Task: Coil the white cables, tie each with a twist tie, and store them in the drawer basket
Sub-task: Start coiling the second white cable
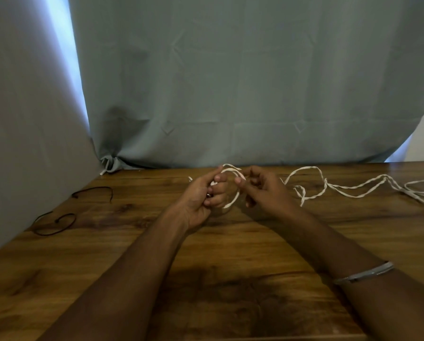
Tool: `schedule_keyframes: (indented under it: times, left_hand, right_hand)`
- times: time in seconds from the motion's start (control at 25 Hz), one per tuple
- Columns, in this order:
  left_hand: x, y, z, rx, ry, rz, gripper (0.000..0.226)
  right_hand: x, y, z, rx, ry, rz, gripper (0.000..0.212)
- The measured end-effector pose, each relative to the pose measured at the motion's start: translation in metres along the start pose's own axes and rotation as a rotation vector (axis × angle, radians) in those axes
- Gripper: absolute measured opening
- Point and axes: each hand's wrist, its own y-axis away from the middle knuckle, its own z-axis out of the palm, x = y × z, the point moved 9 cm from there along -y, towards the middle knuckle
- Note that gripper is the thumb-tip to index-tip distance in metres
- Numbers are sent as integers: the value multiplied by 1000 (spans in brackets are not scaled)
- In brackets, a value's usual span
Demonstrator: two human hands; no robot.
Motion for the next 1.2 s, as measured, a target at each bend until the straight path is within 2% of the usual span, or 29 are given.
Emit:
schedule_keyframes:
  times: [0.12, 0.16, 0.32, 0.44, 0.56, 0.64, 0.76, 0.92, 1.0, 1.08, 1.2]
  left_hand:
    - [19, 0, -21, 126, 92, 113, 41]
    - [26, 2, -28, 172, 113, 150, 41]
    - [43, 12, -56, 358, 253, 271, 42]
    - [44, 10, -55, 325, 355, 284, 47]
    - [35, 5, -43, 304, 192, 223, 48]
    - [22, 4, -34, 314, 42, 165, 46]
    - [5, 5, -14, 280, -178, 89, 33]
    - [-7, 2, 1, 235, -246, 48, 28]
    - [-11, 1, 2, 208, -292, 26, 28]
    - [-18, 2, 5, 143, -296, -33, 34]
    - [-21, 5, 7, 100, -231, -99, 38]
  right_hand:
    - [-1, 2, -3, -7, 223, -67, 35]
    - [-4, 2, -4, -21, 305, -96, 35]
    - [-11, 0, -10, -56, 611, -234, 22]
    - [-21, 1, -8, -49, 692, -359, 10]
    - [-43, 10, 19, -116, 771, -583, 10]
    - [-56, 15, 33, -114, 731, -654, 14]
    - [-62, 14, 27, -77, 502, -574, 14]
    - [-44, 6, 5, 40, 265, -323, 30]
    - [-34, 4, 0, 53, 254, -248, 34]
    - [-24, 5, 1, 29, 249, -148, 35]
    - [-8, 12, 19, -133, 0, 80, 37]
